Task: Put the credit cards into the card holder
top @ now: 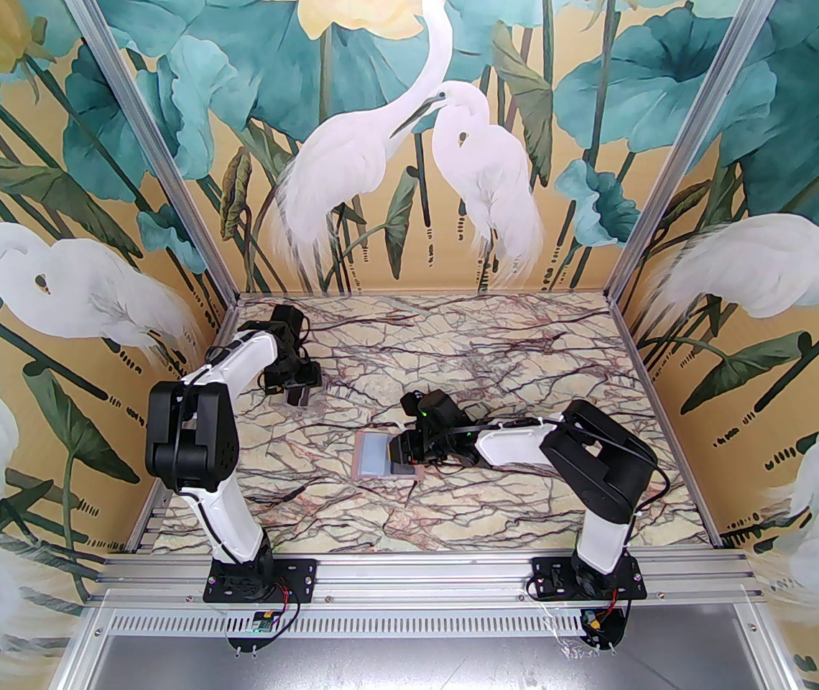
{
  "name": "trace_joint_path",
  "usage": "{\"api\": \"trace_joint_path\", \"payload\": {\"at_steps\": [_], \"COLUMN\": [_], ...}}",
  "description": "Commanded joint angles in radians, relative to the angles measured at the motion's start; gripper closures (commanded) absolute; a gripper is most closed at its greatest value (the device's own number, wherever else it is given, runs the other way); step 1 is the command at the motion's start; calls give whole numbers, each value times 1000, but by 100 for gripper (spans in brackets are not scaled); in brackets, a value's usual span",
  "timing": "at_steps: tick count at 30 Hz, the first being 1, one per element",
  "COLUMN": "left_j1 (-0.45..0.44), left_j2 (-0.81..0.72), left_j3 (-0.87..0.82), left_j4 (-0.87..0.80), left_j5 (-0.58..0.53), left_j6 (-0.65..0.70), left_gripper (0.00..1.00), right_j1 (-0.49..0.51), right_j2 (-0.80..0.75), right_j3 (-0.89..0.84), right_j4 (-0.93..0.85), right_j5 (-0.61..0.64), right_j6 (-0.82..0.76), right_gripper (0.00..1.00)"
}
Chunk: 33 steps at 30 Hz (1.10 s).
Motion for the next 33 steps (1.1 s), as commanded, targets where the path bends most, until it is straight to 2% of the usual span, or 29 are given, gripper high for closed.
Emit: {"api": "trace_joint_path", "payload": {"at_steps": [1,8,16,21,24,28,33], "left_j1": [-2,-2,-2,-13,-34,-75,-143], "left_j2": [6,-12,54,31,14,0,-5], "left_j3": [-11,-12,-15,-29,-54,-88,-114], "left_j4": [9,22,41,81,120,163,194], "left_j5": [-48,-54,31,122,203,258,279], "left_j6": [-24,-28,-37,-50,-72,-101,-123], "left_gripper": [24,23,24,25,25,26,26], "right_j1": [8,8,8,8,8,9,8], "right_j2": [9,9,5,9,14,13,23], "right_j3": [14,14,10,14,15,16,24], "right_j4": [-10,-10,-11,-11,-15,-15,-21], "right_j5": [-6,-6,-3,-4,-4,-3,-3], "right_j6": [-18,-18,-18,-18,-18,-18,-17], "right_gripper": [69,69,69,69,69,69,69]}}
